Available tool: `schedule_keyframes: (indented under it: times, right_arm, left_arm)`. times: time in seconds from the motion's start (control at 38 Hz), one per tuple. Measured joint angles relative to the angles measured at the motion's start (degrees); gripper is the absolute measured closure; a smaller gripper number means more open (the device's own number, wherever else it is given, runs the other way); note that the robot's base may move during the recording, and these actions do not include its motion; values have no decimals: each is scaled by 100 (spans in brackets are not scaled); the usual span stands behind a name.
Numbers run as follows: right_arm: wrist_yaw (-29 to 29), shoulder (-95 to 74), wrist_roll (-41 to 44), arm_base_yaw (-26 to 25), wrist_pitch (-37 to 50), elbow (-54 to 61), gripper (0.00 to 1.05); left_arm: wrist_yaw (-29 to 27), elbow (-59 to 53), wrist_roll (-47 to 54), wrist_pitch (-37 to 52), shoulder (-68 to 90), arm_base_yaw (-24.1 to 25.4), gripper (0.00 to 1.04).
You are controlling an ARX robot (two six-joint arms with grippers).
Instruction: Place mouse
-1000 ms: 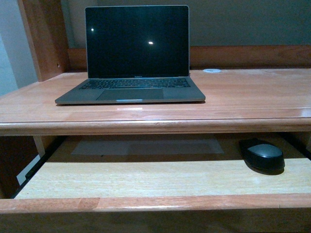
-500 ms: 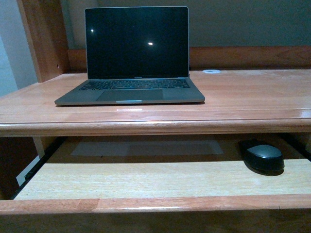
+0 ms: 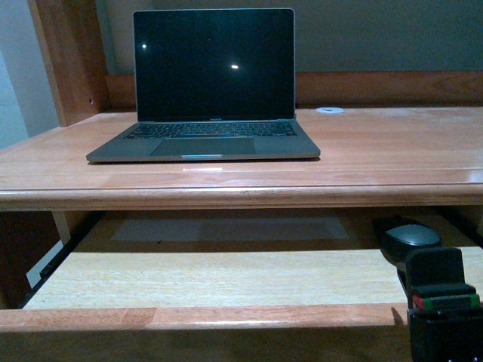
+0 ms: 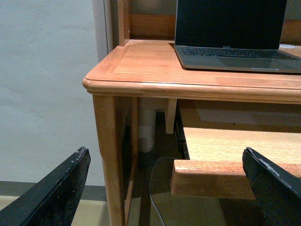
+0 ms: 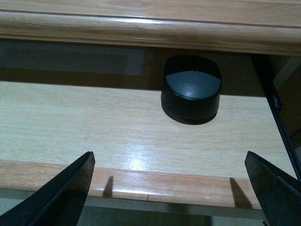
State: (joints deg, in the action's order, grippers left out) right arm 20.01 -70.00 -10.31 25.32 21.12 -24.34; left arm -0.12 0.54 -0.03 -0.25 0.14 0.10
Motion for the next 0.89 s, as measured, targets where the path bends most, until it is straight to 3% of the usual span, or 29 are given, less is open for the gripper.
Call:
schedule_keyframes:
  times: [0.26, 0.89]
  right_arm:
    - [24, 55, -103, -7, 79, 7, 7]
    - [-275, -1580, -122, -710, 933, -688, 7]
  left_arm:
    - [4, 0, 0, 7, 0, -2, 7]
    - [4, 0, 0, 7, 0, -2, 7]
